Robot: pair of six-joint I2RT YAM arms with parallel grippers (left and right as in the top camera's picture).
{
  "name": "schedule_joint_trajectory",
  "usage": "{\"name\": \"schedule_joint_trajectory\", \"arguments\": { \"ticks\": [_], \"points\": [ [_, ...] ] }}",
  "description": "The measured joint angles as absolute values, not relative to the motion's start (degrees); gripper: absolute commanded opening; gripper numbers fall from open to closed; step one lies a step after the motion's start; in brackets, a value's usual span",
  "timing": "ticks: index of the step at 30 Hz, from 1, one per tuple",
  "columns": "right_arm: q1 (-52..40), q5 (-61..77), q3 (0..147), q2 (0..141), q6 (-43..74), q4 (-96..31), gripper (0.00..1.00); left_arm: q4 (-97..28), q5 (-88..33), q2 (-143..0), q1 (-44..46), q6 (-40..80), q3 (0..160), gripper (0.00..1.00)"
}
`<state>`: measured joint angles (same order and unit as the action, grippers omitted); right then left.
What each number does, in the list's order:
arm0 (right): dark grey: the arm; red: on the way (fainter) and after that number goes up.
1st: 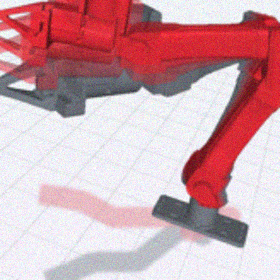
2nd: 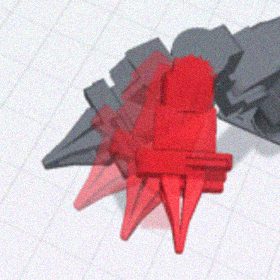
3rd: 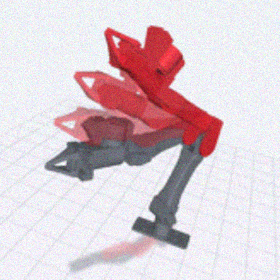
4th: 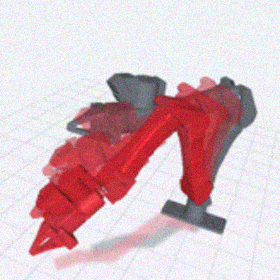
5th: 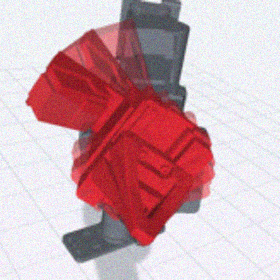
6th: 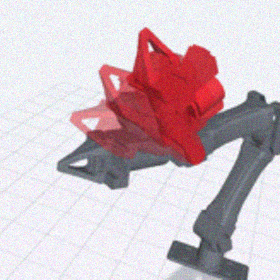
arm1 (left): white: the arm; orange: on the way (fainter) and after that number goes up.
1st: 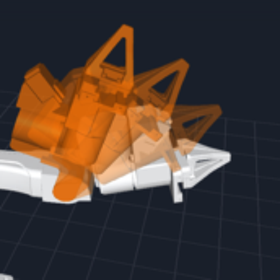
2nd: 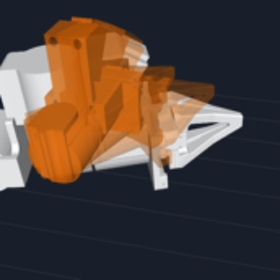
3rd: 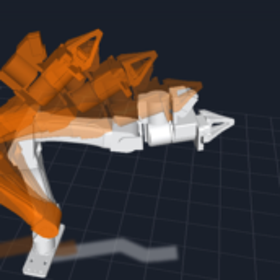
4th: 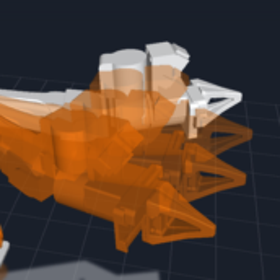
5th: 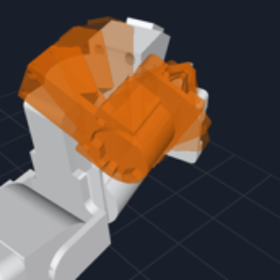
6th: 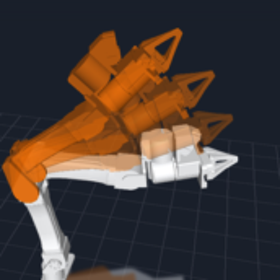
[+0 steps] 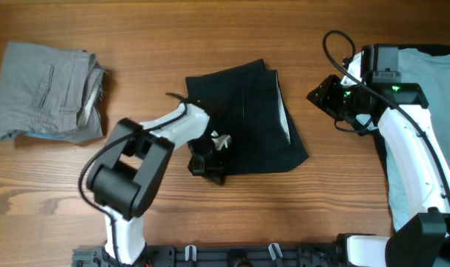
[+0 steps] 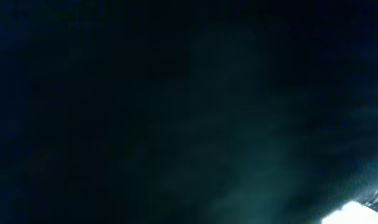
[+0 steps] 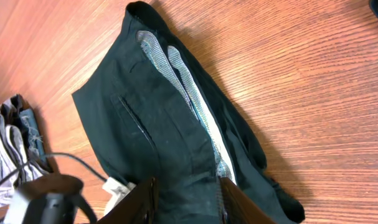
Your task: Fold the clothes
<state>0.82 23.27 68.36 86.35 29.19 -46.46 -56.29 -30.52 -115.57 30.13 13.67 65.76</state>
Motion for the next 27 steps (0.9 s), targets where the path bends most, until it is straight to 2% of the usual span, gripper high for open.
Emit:
{"name": "schedule_joint_trajectory", "arguments": {
  "ticks": [2, 5, 6, 7, 9, 10, 16, 17, 18, 19, 20, 23, 27],
  "points": [
    [0.82, 23.29, 68.36, 86.35, 29.32, -46.39, 0.35, -52.31, -31.88, -114.24, 27.2, 18.98, 63.92, 0.04],
    [0.82, 24.73, 68.36, 86.35, 27.05, -44.69, 0.36, -40.49, -32.36, -114.02, 16.53, 23.22, 65.78, 0.04],
    [0.8, 25.26, 68.36, 86.35, 26.44, -44.36, 0.39, -37.52, -30.26, -114.43, 13.61, 23.55, 67.4, 0.07],
    [0.58, 25.67, 68.36, 86.35, 25.56, -43.92, 0.39, -36.1, -27.59, -115.46, 10.02, 23.7, 70.15, 0.14],
    [-0.69, 26.17, 68.36, 86.35, 23.07, -42.54, 0.44, -38.37, -23.86, -117.34, 3.51, 22.76, 75.72, 0.36],
    [-2.11, 26.39, 68.34, 86.35, 20.78, -40.84, 0.45, -41.5, -23.64, -117.78, 1.23, 21.98, 78.63, 0.5],
    [-5.85, 22.85, 68.27, 89.41, 16.4, -32.45, 0.45, -57.23, -32.29, -117.89, 0.25, 11.4, 85.32, 0.91],
    [-5.85, 22.41, 68.27, 90.94, 16.32, -31.22, 0.44, -58.78, -34.76, -117.89, 1.34, 9.65, 85.23, 0.86],
    [-5.85, 22.17, 68.27, 94.13, 16.16, -29.36, 0.44, -59.44, -36.21, -117.89, 2.39, 8.8, 85.14, 0.34],
    [-5.85, 22.28, 68.27, 96.9, 16.14, -28.1, 0.44, -59.88, -37.63, -117.89, 3.62, 7.66, 84.9, 0.09],
    [-5.85, 23.09, 68.27, 99.72, 16.12, -27.11, 0.44, -59.42, -38.74, -117.89, 4.99, 7.73, 84.23, 0.04],
    [-5.85, 26.63, 67.83, 106.39, 16.14, -26.94, 0.45, -58.06, -40.45, -117.89, 8.21, 8.45, 82.52, 0.04],
    [-5.85, 30.06, 67.85, 106.56, 16.14, -24.86, 0.5, -59.27, -40.62, -117.89, 8.23, 13.85, 82.43, 0.04]
  ]
}}
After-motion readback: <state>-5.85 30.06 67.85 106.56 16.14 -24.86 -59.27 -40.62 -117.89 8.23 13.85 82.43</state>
